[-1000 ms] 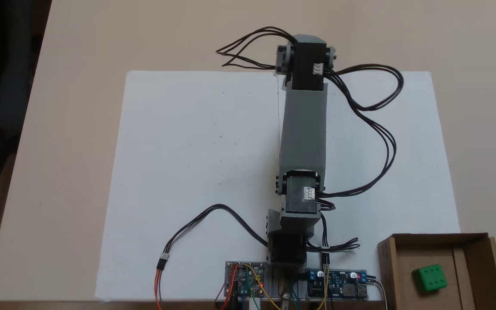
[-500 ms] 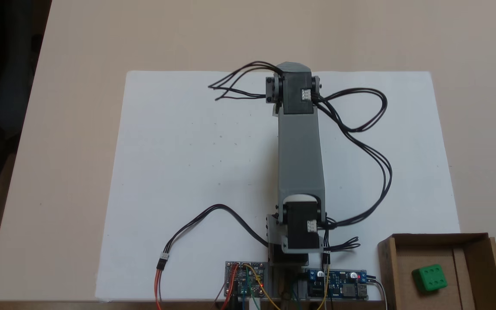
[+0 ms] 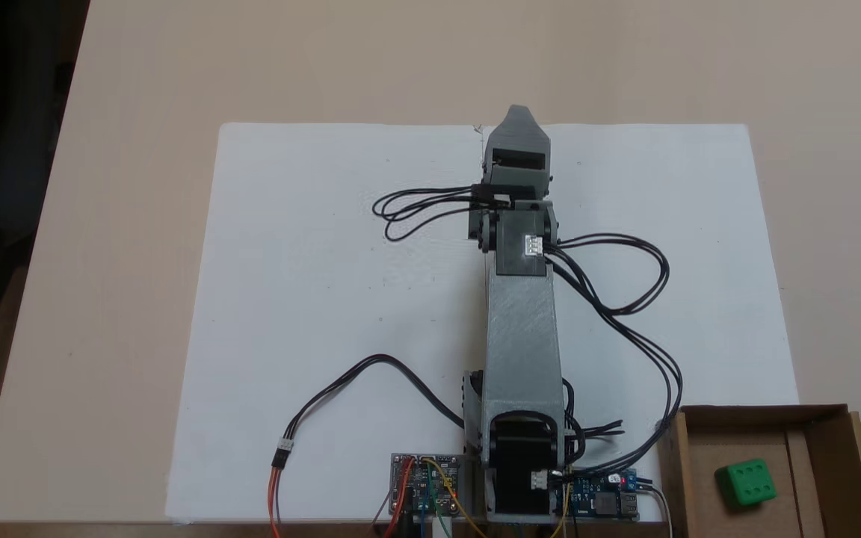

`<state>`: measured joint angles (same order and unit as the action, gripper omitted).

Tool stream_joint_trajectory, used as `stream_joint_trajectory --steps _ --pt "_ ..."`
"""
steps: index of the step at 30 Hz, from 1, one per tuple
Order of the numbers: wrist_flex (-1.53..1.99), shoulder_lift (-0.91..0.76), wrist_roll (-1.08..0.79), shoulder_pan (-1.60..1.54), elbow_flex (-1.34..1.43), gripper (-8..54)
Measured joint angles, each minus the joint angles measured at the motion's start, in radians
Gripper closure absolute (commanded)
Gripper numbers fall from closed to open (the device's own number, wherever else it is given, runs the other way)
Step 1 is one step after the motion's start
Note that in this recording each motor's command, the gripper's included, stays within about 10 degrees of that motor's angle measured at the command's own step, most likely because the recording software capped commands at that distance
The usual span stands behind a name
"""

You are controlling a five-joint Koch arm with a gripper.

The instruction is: Grasp a green dice and put it in the bin.

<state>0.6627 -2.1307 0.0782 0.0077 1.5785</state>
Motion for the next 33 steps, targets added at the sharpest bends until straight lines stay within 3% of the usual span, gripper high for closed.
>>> stream_joint_trajectory --steps 9,14,33 --pt "-0.299 -0.107 -0.002 -0.002 0.235 0.2" --pt "-0.497 -0.115 -0.015 0.0 0.505 0.8" --pt "-0.992 -0.121 -0.029 0.054 1.049 1.6"
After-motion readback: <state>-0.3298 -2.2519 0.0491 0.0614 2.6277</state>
